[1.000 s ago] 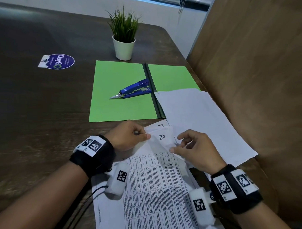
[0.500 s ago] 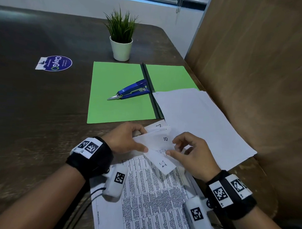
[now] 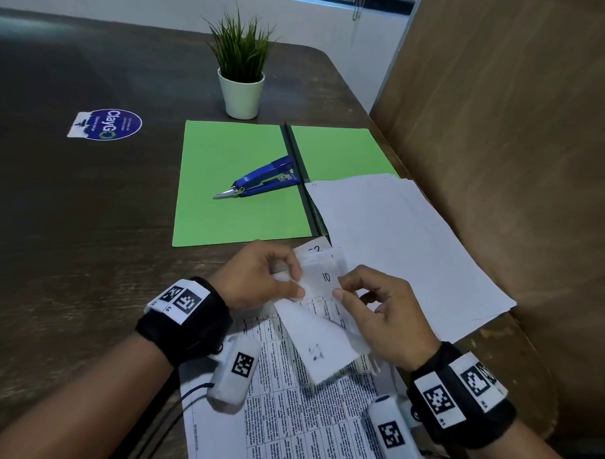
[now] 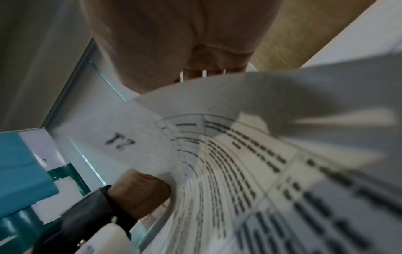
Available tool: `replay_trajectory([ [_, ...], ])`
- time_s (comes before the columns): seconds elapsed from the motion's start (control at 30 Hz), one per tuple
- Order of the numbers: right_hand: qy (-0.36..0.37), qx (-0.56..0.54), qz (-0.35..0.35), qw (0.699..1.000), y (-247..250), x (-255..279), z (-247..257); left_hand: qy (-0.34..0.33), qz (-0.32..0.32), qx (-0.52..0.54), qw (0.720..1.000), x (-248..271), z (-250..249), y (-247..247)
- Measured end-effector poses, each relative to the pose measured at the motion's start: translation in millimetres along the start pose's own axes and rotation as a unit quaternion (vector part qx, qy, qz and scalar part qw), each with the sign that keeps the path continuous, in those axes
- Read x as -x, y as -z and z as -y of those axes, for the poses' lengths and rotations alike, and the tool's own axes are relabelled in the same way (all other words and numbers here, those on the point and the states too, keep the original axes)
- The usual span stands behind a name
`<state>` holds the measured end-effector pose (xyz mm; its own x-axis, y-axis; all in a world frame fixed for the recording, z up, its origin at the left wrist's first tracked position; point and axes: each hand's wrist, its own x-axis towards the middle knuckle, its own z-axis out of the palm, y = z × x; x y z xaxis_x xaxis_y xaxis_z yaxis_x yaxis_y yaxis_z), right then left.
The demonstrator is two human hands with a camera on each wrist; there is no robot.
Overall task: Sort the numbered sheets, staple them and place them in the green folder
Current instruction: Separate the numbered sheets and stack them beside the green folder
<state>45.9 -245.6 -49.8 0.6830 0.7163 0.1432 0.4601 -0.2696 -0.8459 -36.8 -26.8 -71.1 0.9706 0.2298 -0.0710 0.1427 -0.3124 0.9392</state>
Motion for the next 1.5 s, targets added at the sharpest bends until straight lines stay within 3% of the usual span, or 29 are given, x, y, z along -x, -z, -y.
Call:
replay_trajectory([
  [0.1, -0.011, -0.011, 0.008, 1.0, 1, 1, 0, -0.006, -0.01, 0.025, 1.0, 0, -2, 2],
  [0.27, 0.001, -0.006, 0.008, 1.0, -1, 6, 1, 0.033, 0.045, 0.023, 0.998, 1, -1, 1],
  [0.37, -0.04, 0.014, -0.004, 0.999, 2, 5, -7, 0.045, 0.033, 0.018, 0.998, 1, 2, 5],
  [0.47, -0.084, 0.049, 0.053, 0.994, 7, 5, -16, -0.008, 0.023, 0.008, 1.0, 1, 1, 9],
  [0.67, -0.073, 0.008, 0.132, 0.989, 4, 8, -15, -0.034, 0.064, -0.013, 0.997, 0, 1, 7],
  [0.73, -0.068, -0.002, 0.106, 0.992, 3, 7, -11, 0.0, 0.074, -0.026, 0.997, 0, 0, 9],
  [0.83, -0.033, -0.002, -0.02, 0.999, 11, 2, -7, 0.044, 0.088, -0.075, 0.992, 2, -5, 14],
  [0.87, -0.037, -0.003, -0.032, 0.999, 15, 0, -8, 0.054, 0.086, -0.087, 0.991, 3, -6, 16],
  [0.97, -0.089, 0.039, 0.069, 0.993, 23, 1, -14, 0.07, 0.091, -0.09, 0.989, 4, -9, 21],
  [1.07, -0.113, 0.038, 0.016, 0.993, 34, -1, -21, 0.08, 0.087, -0.112, 0.987, 2, -8, 22],
  [1.2, -0.165, 0.072, 0.089, 0.98, 55, -2, -19, 0.086, 0.087, -0.096, 0.988, 1, -5, 22],
  [1.3, -0.159, 0.102, -0.069, 0.98, 101, -21, -7, 0.083, 0.068, -0.061, 0.992, -1, 0, 22],
  [1.37, -0.117, 0.131, -0.164, 0.971, 148, -42, 17, 0.071, 0.065, -0.057, 0.994, -2, 2, 21],
  [1.5, -0.02, 0.242, -0.222, 0.944, 213, -58, 76, 0.047, 0.062, -0.06, 0.995, -2, -2, 21],
])
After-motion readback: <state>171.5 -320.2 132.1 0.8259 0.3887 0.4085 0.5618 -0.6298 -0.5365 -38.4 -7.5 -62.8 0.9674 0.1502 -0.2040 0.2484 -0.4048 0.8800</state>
